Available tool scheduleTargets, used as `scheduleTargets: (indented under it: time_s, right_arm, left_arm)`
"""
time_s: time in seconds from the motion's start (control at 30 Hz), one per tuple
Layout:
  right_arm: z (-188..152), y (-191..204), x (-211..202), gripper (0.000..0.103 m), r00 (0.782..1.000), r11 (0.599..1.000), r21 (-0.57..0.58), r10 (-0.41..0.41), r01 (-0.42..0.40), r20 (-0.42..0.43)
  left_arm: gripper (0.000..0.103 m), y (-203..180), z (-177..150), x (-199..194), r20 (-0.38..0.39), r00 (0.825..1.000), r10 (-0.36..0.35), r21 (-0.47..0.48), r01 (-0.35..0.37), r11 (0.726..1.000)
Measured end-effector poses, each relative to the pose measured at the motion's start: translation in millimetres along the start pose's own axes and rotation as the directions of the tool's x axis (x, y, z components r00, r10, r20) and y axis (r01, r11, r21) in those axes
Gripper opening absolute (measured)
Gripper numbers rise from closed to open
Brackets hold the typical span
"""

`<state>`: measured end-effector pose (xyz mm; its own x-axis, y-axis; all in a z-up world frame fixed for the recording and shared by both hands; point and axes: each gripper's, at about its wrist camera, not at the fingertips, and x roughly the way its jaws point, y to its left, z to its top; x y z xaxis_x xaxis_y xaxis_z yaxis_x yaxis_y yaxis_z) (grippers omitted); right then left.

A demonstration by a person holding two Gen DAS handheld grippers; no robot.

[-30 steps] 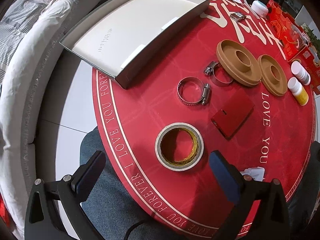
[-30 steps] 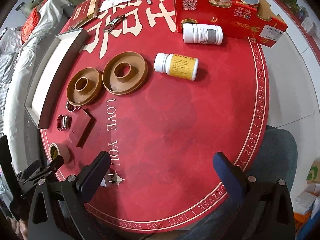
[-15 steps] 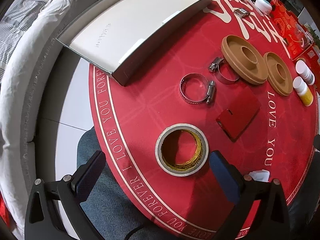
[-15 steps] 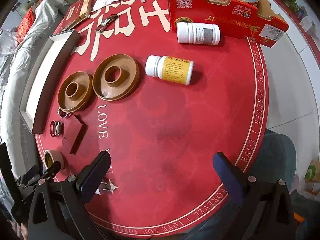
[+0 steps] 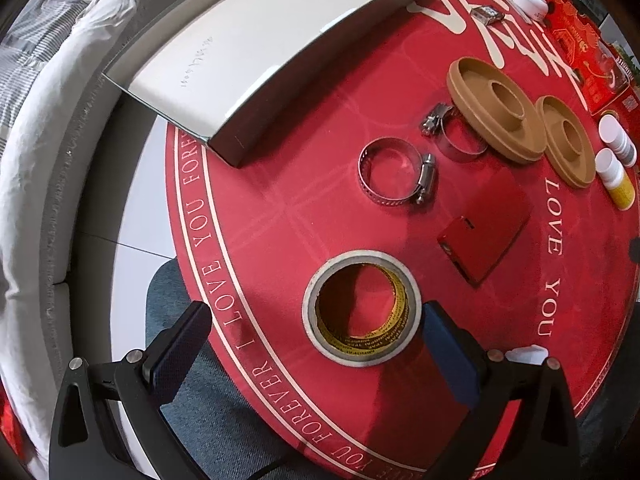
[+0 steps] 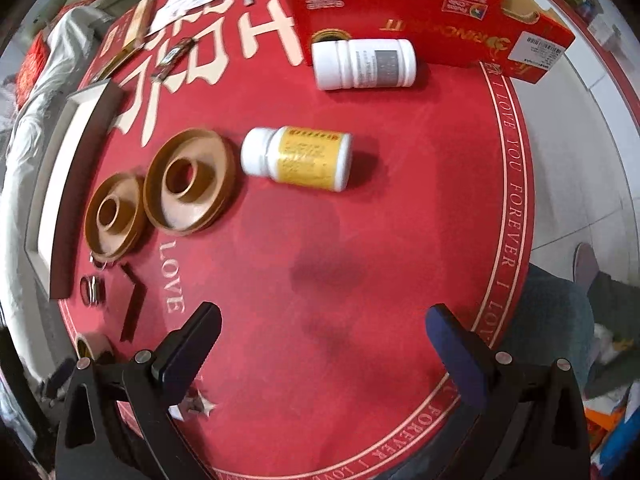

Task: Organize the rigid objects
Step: 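Grasp the tape roll with the left tool while the right tool grasps the yellow-labelled bottle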

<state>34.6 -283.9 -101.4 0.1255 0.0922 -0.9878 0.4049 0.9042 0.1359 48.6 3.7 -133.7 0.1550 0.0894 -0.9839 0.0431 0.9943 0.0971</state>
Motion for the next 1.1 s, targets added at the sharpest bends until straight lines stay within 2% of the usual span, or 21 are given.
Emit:
scheduleTargets:
  time_s: [0.23, 0.5, 0.57, 0.7, 0.8, 1.03, 1.1]
  right_arm:
    - [29.8, -4.8, 14.3, 0.103, 1.0, 0.998, 0.057, 0.006, -0.007, 0.009]
    - [74.5, -8.2, 40.9, 0.103, 0.998, 0.972, 0.227, 0.054, -0.057, 0.018]
    - [81.4, -0.3, 43.3, 0.103, 1.0, 0.978, 0.209, 0.015, -0.02, 0.025]
    - [91.3, 15.8, 51.1, 0.103, 0.996, 0.983, 0.162, -0.084, 0.08, 0.017]
    - [94.8, 21.8, 54.3, 0.103, 0.991, 0.981, 0.147, -0.129, 0.125, 0.021]
    - [94.9, 31.0, 54.4, 0.103, 0.989, 0.991, 0.065, -0.126, 0.121, 0.075]
    - [82.3, 27.9, 51.4, 0.103, 0.986, 0.991, 0.05, -0.127, 0.122, 0.105]
  left_arm:
    - [0.103, -7.2, 4.3, 11.1, 0.006, 1.0, -0.01, -0.007, 0.01, 1.0]
    - [0.103, -10.1, 14.7, 20.9, 0.008, 0.998, -0.065, -0.042, 0.066, 0.997]
    - [0.103, -2.0, 15.9, 18.5, 0.004, 0.996, -0.087, -0.058, 0.087, 0.995]
    - [0.103, -5.2, 17.3, 18.0, 0.014, 0.996, -0.084, -0.057, 0.085, 0.995]
    - [0.103, -7.3, 17.3, 16.6, 0.023, 0.996, -0.082, -0.062, 0.084, 0.995]
    - [0.103, -6.8, 16.9, 14.1, 0.026, 0.997, -0.078, -0.087, 0.08, 0.993]
    - [0.103, -5.5, 15.7, 12.9, 0.029, 0.997, -0.075, -0.092, 0.077, 0.993]
